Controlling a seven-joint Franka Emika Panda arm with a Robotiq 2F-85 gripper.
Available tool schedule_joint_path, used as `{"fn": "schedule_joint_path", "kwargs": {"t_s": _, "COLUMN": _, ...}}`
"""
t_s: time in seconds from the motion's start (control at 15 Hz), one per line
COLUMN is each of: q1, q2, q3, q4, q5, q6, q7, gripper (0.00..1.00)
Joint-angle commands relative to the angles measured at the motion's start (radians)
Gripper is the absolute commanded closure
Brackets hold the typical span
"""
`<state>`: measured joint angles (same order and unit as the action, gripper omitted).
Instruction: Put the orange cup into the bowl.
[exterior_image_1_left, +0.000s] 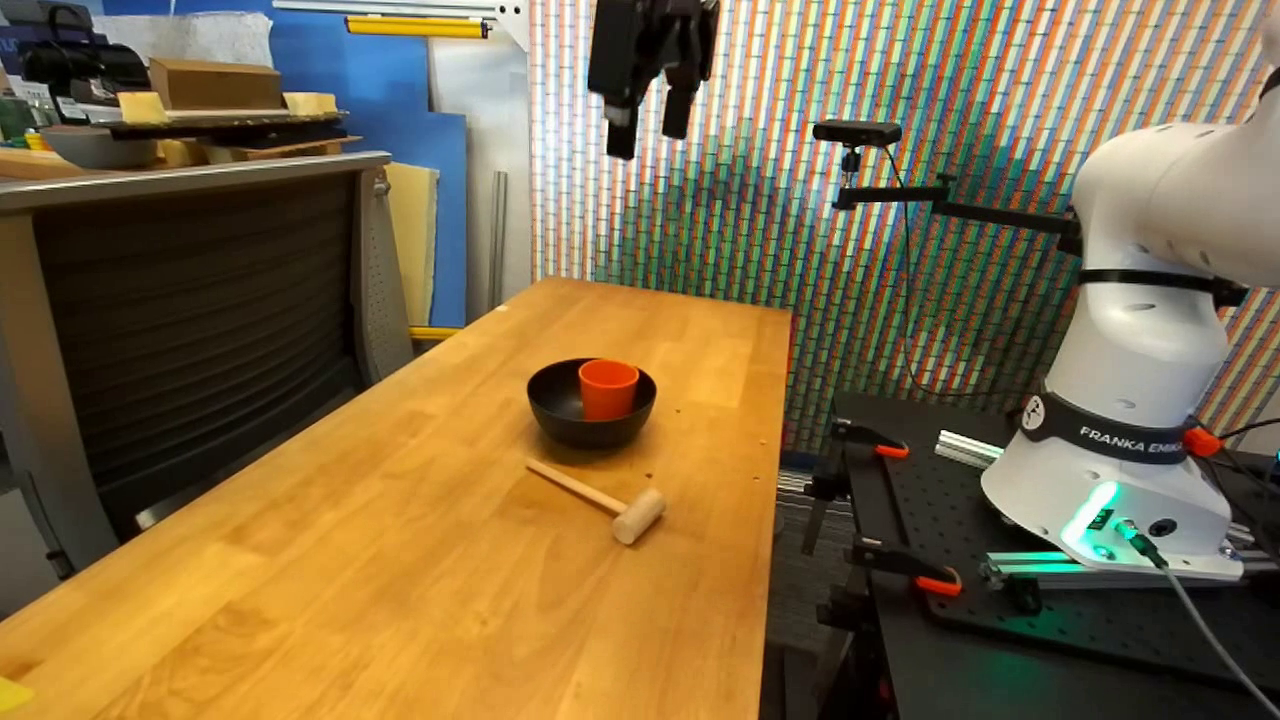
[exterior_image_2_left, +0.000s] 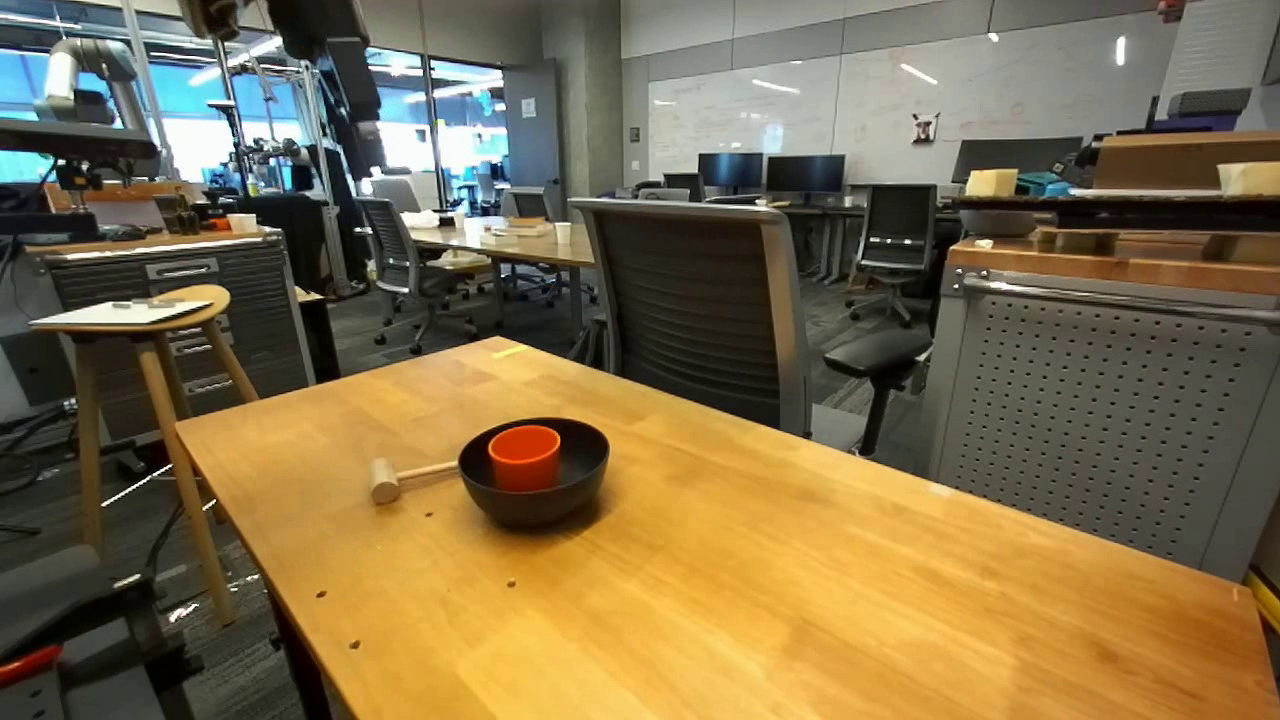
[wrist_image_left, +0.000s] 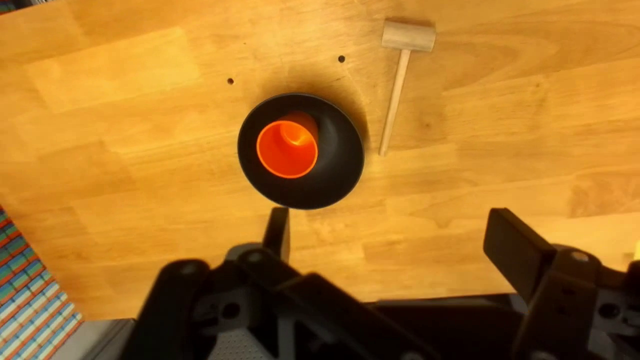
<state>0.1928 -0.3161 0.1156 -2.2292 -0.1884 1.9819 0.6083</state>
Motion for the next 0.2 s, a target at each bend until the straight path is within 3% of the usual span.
{"fn": "schedule_joint_path", "kwargs": {"t_s": 0.0, "q1": -0.052, "q2": -0.054, "q3": 0.045, "q4": -0.021, "q5": 0.017, "q6": 0.000, "q7": -0.014, "gripper": 0.00}}
{"fn": "schedule_joint_path", "kwargs": {"t_s": 0.13, "q1": -0.059, "q2": -0.121, "q3": 0.050, "q4": -0.061, "q5": 0.021, "q6": 0.002, "q7": -0.017, "gripper": 0.00}}
